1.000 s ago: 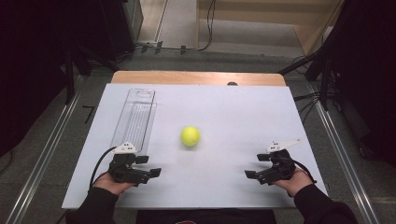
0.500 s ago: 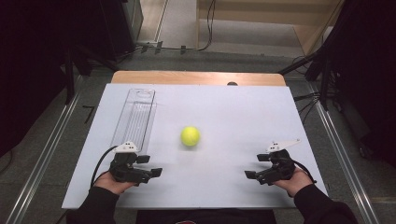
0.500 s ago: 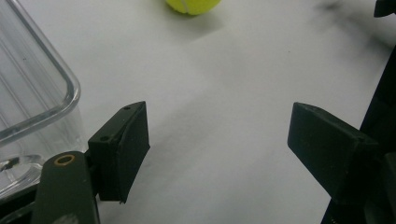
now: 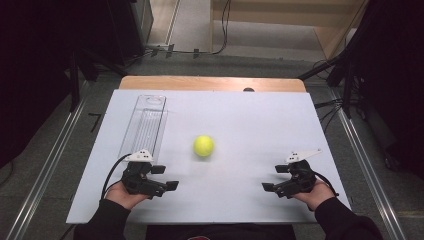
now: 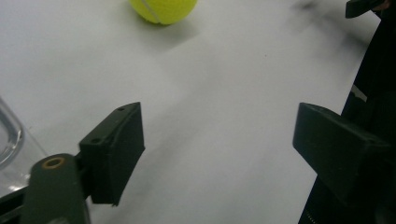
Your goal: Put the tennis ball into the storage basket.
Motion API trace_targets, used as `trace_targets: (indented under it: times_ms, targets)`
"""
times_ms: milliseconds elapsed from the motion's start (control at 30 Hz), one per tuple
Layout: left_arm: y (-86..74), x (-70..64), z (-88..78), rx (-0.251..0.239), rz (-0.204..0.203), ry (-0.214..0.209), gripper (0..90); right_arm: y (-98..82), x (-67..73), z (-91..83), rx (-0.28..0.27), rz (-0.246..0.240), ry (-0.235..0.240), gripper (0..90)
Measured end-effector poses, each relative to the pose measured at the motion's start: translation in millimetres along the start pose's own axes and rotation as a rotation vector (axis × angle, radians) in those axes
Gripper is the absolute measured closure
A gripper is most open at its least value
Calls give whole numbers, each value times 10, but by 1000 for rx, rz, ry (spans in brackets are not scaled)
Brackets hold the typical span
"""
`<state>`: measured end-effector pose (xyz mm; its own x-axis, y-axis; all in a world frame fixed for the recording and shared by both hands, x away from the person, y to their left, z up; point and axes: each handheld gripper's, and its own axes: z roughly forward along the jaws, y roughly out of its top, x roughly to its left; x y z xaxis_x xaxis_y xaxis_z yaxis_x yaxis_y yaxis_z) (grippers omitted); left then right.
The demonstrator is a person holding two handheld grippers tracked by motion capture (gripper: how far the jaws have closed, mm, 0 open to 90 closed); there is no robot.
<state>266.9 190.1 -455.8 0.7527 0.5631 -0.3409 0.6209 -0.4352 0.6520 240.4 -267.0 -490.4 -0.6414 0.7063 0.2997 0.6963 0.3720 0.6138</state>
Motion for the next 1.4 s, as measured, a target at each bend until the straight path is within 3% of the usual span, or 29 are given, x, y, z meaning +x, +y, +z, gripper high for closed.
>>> trace_targets:
  times_ms: [100,200,300,967,1400]
  targets:
    - [24,-17,16,-8,-4,-24,118,0,0,0,0,0,0,59]
    - [44,-44,48,-1,15,-37,2,0,0,1,1,0,1,58]
    - [64,-69,68,9,30,-29,0,-1,-1,0,-1,0,1,58]
    - [212,-94,138,10,3,-1,4,-1,-2,2,1,-1,1,58]
    - [263,-110,185,20,13,5,25,-1,1,3,1,0,3,59]
